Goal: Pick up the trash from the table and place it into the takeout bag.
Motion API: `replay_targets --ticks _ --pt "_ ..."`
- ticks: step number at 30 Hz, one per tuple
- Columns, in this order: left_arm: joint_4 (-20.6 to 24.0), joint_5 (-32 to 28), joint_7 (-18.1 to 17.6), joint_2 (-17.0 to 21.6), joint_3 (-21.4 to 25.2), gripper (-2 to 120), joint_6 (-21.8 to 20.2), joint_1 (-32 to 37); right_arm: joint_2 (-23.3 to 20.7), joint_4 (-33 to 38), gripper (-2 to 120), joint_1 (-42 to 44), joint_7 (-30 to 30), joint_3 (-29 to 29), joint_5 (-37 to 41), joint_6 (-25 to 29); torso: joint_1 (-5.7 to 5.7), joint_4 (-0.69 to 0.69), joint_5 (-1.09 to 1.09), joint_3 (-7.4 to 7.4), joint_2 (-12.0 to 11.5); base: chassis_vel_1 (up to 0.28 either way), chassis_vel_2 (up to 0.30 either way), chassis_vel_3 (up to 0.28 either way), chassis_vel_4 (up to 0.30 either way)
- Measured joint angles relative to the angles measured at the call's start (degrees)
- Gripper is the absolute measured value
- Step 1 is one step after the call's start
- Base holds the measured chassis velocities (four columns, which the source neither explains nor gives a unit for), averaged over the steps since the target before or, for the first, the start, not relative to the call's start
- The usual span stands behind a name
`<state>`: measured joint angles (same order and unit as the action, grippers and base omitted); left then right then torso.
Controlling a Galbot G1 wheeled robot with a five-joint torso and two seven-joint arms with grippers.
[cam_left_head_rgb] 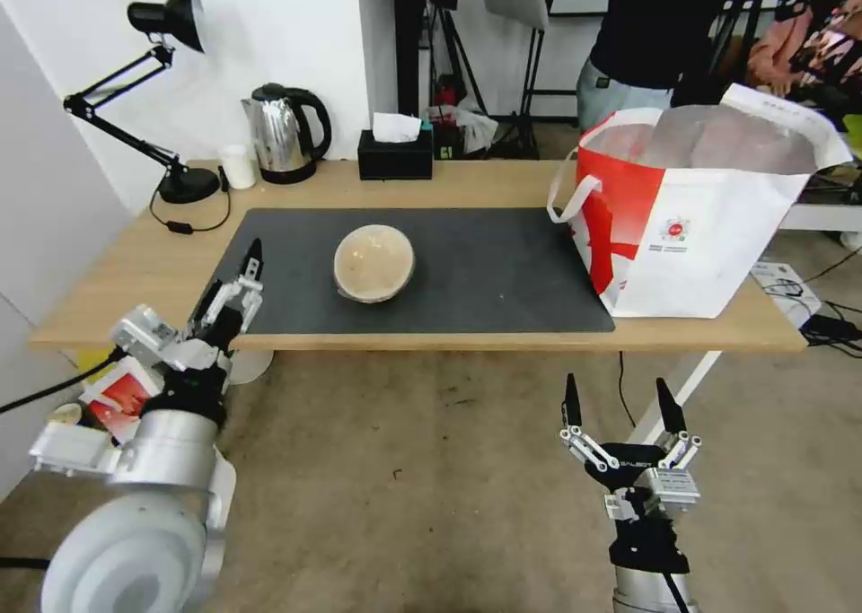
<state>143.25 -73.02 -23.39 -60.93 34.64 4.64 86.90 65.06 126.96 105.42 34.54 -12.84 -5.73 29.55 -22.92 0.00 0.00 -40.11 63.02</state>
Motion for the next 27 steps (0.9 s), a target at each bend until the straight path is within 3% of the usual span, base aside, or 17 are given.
replay_targets --ticks 11,14,20,27 --pt "-0.01 -15.73 -5.08 4.68 4.06 100 -5.34 -8.53 0.00 0.00 100 0.00 0.00 0.00 0.00 0.00 0.00 0.00 -0.01 0.00 0.00 0.000 0.000 0.000 0.000" --pt "0.00 -17.32 -5.59 5.16 4.46 100 -5.86 -9.40 0.00 0.00 100 0.00 0.00 0.00 0.00 0.00 0.00 0.00 0.00 0.00 0.00 0.000 0.000 0.000 0.000" --pt "0.00 -27.58 -8.89 8.24 7.11 100 -9.30 -15.05 0.00 0.00 100 0.00 0.00 0.00 0.00 0.00 0.00 -0.01 0.01 0.00 0.00 0.000 0.000 0.000 0.000" --pt "-0.01 -28.64 -9.25 8.52 7.38 100 -9.71 -15.57 0.00 0.00 100 0.00 0.00 0.00 0.00 0.00 0.01 0.00 0.00 0.00 0.00 0.000 0.000 0.000 0.000"
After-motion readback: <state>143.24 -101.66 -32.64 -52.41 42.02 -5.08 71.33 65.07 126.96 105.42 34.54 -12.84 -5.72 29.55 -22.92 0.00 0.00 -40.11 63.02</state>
